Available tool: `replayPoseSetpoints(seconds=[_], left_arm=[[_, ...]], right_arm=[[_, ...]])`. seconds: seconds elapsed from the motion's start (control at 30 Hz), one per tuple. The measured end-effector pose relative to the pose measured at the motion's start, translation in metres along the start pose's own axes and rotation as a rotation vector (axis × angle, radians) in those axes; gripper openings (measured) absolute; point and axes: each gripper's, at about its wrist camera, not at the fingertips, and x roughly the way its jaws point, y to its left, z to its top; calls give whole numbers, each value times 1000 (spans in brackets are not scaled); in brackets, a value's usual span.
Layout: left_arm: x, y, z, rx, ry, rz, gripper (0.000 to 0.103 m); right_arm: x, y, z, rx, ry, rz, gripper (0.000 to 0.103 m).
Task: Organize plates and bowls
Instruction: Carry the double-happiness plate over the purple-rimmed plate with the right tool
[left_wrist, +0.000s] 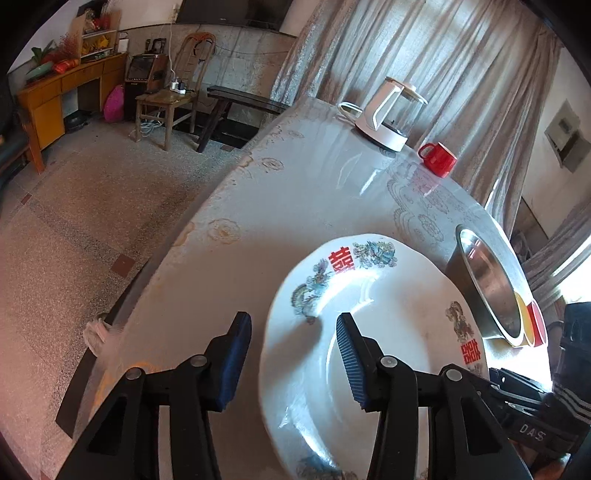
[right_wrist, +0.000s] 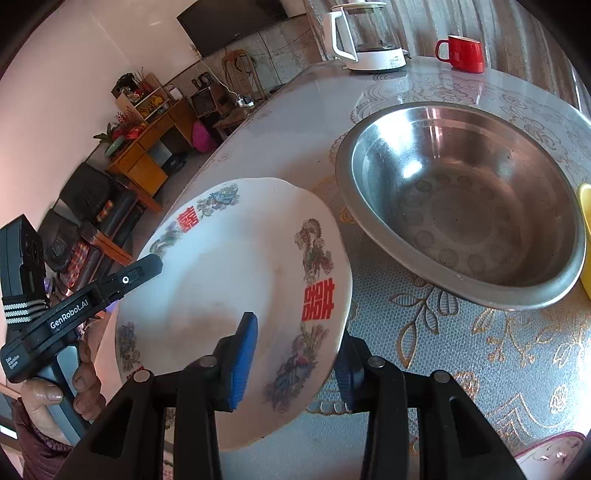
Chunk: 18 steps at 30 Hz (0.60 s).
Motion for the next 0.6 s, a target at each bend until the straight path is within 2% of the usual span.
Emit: replayPoseSetpoints(seconds=[0.1,0.17,0.23,0.43,0.6], left_arm=[[5,-10,2,37,-13,33,43],[3,-8,-1,41,-14,19,43],[0,-5,-4,40,-8,-8,38],[-8,-12,-17,108,2,-9,38],[-11,-17,-23,123,13,-24,37]], right_arm=[[1,4,3,-25,-12,-26,40],[0,6,5,-46,-9,-49,40],[-1,8,3,-75,-12,-73,40],[-7,10,-3,-108,-14,-126,40],[-16,-5,-7,-64,-13,-80,39]])
